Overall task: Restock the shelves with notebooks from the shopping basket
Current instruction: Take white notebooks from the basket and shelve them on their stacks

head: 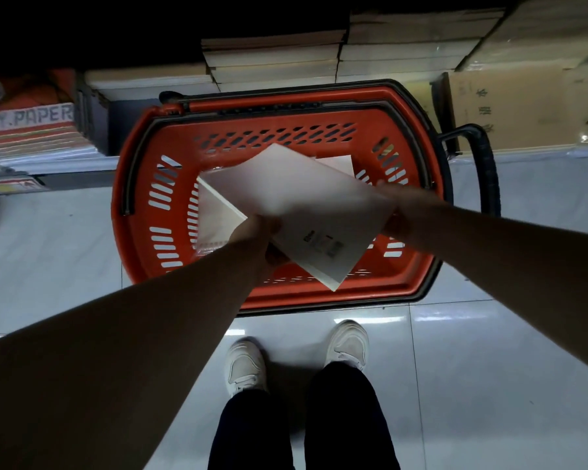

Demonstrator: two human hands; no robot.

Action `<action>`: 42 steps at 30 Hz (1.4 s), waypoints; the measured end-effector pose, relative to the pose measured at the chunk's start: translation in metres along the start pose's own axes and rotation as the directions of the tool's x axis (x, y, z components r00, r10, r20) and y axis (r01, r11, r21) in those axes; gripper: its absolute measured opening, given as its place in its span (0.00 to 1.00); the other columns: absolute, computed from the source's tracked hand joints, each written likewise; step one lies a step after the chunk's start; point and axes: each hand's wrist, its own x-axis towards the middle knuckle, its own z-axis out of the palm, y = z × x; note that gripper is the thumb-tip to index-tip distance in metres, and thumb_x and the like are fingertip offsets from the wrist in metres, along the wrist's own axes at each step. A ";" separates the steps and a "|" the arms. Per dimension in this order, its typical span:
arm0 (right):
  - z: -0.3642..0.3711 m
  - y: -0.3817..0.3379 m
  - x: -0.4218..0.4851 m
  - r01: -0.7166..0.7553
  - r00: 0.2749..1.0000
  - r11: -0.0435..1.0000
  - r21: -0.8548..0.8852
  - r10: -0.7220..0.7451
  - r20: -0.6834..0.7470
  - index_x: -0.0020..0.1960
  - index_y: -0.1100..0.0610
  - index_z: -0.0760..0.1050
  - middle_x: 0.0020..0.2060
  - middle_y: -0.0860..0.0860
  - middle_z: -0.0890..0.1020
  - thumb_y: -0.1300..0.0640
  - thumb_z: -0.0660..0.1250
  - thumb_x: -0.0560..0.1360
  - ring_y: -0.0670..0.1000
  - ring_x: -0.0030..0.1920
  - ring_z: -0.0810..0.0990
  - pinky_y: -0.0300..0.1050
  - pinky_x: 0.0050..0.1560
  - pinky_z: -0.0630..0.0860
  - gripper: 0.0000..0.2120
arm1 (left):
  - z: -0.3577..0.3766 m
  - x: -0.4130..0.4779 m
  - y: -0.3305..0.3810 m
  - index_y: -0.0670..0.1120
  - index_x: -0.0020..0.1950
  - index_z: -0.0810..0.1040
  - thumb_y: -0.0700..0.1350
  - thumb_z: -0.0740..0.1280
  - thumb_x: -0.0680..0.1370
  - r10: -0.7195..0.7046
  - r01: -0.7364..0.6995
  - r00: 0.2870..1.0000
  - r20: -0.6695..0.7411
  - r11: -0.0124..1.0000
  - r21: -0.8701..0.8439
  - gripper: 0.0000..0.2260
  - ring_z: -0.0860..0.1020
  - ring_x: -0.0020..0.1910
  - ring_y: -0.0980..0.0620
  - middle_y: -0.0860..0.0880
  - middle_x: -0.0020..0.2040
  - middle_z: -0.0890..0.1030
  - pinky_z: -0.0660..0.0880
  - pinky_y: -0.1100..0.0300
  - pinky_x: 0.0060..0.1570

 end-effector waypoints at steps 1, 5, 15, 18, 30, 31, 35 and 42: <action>-0.005 -0.008 -0.003 -0.002 0.998 1.000 0.005 0.002 -0.063 0.62 0.57 0.73 0.58 0.57 0.79 0.53 0.64 0.79 0.54 0.55 0.79 0.51 0.58 0.77 0.13 | -0.001 -0.005 0.004 0.45 0.47 0.72 0.35 0.59 0.80 0.010 -0.011 1.000 0.007 0.999 0.037 0.07 0.79 0.41 0.46 0.44 0.44 0.80 0.78 0.53 0.28; -0.022 -0.023 -0.018 0.057 0.998 0.977 -0.207 -0.060 -0.010 0.66 0.57 0.73 0.58 0.55 0.80 0.52 0.71 0.74 0.57 0.56 0.79 0.52 0.55 0.78 0.23 | -0.003 -0.024 0.014 0.45 0.46 0.72 0.36 0.61 0.80 0.015 -0.022 0.999 0.050 0.988 0.152 0.06 0.79 0.39 0.49 0.45 0.42 0.80 0.78 0.55 0.28; -0.017 -0.018 -0.073 0.163 0.980 0.939 -0.302 -0.189 -0.056 0.51 0.59 0.79 0.44 0.52 0.81 0.58 0.74 0.71 0.51 0.45 0.80 0.43 0.40 0.76 0.11 | -0.014 -0.076 0.043 0.42 0.59 0.77 0.45 0.67 0.79 0.061 -0.091 0.991 0.120 0.958 0.271 0.11 0.80 0.54 0.41 0.40 0.55 0.81 0.78 0.44 0.56; -0.014 -0.021 -0.095 0.154 0.980 0.944 -0.291 -0.183 -0.073 0.53 0.58 0.76 0.44 0.53 0.80 0.61 0.72 0.73 0.51 0.43 0.79 0.41 0.37 0.75 0.11 | -0.010 -0.092 0.046 0.45 0.64 0.76 0.48 0.66 0.80 0.078 -0.098 0.993 0.093 0.967 0.237 0.14 0.81 0.55 0.41 0.42 0.58 0.81 0.77 0.42 0.56; -0.002 -0.047 -0.198 0.126 0.987 0.992 -0.019 -0.127 -0.095 0.61 0.64 0.76 0.54 0.58 0.81 0.56 0.73 0.73 0.59 0.55 0.80 0.55 0.55 0.78 0.20 | 0.001 -0.175 0.092 0.47 0.52 0.77 0.61 0.66 0.76 0.147 -0.142 0.989 0.014 0.922 0.361 0.18 0.82 0.42 0.46 0.47 0.47 0.83 0.80 0.52 0.41; -0.002 -0.052 -0.207 0.120 0.990 0.993 0.011 -0.119 -0.080 0.60 0.63 0.76 0.53 0.58 0.82 0.56 0.73 0.73 0.58 0.53 0.81 0.53 0.51 0.79 0.19 | 0.002 -0.182 0.096 0.47 0.53 0.78 0.62 0.67 0.76 0.143 -0.143 0.989 0.027 0.921 0.363 0.18 0.82 0.44 0.45 0.46 0.49 0.83 0.80 0.51 0.44; -0.007 -0.074 -0.250 0.126 0.991 0.988 0.091 -0.130 0.040 0.57 0.59 0.78 0.52 0.56 0.84 0.55 0.70 0.74 0.53 0.46 0.84 0.46 0.39 0.80 0.13 | 0.006 -0.223 0.115 0.47 0.56 0.79 0.62 0.70 0.73 0.130 -0.146 0.989 0.068 0.919 0.365 0.22 0.81 0.53 0.42 0.45 0.54 0.84 0.74 0.42 0.61; -0.010 -0.100 -0.319 0.303 0.937 0.950 -0.077 -0.311 -0.156 0.56 0.57 0.80 0.46 0.52 0.83 0.58 0.72 0.74 0.51 0.44 0.81 0.43 0.38 0.75 0.11 | 0.012 -0.297 0.128 0.57 0.57 0.79 0.65 0.72 0.68 0.147 -0.203 0.972 0.182 0.915 0.348 0.22 0.82 0.54 0.43 0.49 0.54 0.84 0.74 0.42 0.61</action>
